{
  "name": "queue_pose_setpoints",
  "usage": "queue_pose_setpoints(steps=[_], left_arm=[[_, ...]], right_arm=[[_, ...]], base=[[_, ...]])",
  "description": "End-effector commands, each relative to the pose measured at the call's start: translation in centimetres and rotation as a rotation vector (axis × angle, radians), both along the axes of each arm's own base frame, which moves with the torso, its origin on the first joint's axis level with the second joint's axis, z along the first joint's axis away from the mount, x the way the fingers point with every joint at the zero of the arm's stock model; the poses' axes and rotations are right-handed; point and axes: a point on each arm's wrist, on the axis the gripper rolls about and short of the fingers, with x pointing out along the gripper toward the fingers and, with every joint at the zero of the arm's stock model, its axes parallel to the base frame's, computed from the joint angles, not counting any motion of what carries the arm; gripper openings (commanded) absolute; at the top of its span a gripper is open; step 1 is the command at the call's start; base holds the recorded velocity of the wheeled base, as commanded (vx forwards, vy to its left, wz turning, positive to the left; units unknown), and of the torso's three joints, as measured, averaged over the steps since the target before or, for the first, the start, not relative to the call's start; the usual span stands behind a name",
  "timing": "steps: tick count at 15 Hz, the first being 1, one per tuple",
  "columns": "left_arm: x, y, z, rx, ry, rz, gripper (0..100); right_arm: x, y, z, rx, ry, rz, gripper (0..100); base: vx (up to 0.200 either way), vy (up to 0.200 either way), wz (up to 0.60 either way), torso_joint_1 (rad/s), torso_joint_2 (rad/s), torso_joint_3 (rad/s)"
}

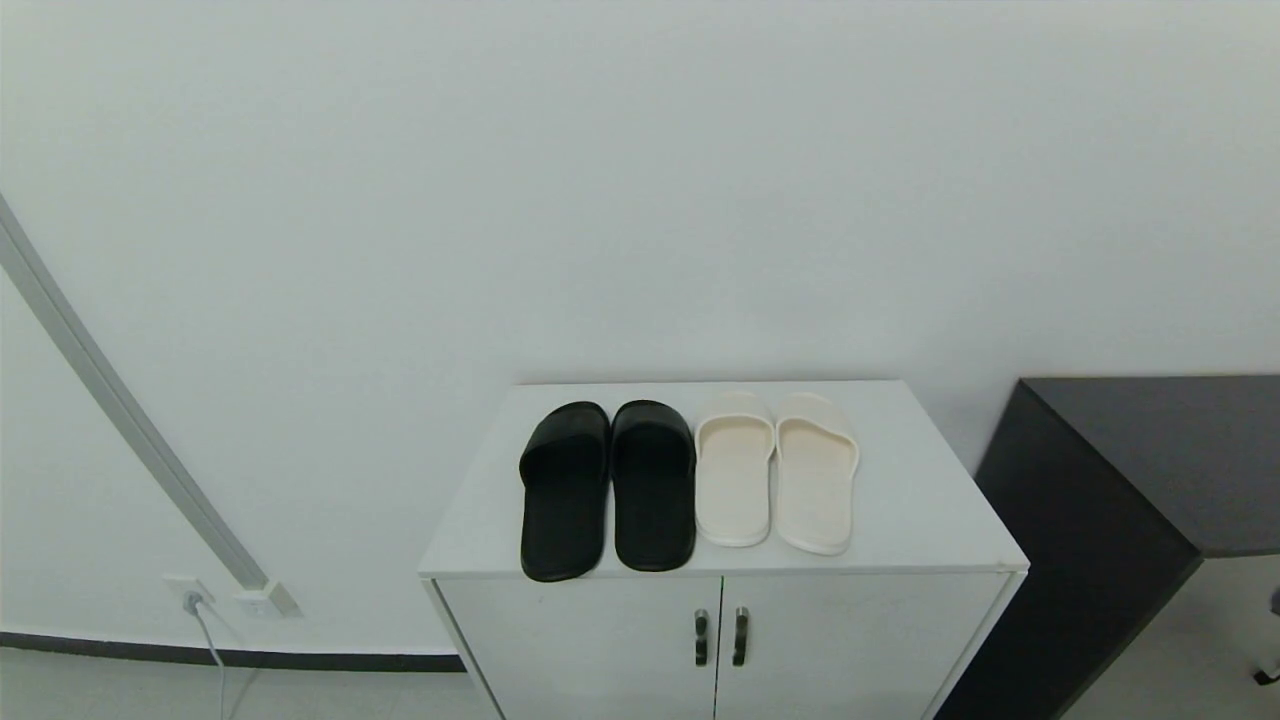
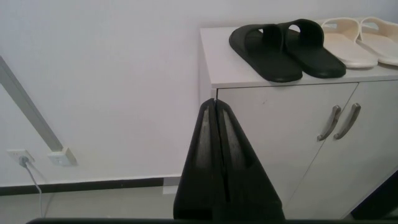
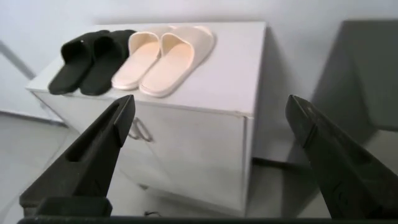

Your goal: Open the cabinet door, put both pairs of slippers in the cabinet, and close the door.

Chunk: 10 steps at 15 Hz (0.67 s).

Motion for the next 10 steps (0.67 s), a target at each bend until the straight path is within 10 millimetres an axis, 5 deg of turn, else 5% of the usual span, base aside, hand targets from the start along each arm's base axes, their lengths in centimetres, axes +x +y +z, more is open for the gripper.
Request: queue_pose_setpoints(steps=[1,5,10], left_arm=[[0.0,0.0,0.0,0.001,0.001,0.001,0],[0.0,0.0,0.0,0.008,0.001,0.001,0],[0.0,0.0,0.0,0.008,0.001,-0.001,0]], right_arm=[[5.9,6.0,2.2,0.034,0.119,0.127,100],[8.1,13.4,3.8,0.036,0.143,0.144,100],[13.2,19.1,2.6,0.084,0.135,0.064,100]], base=[[0.0,0.0,0.0,0.0,0.0,0.0],[0.0,0.0,0.0,0.0,0.0,0.0],[0.0,0.0,0.0,0.0,0.0,0.0]])
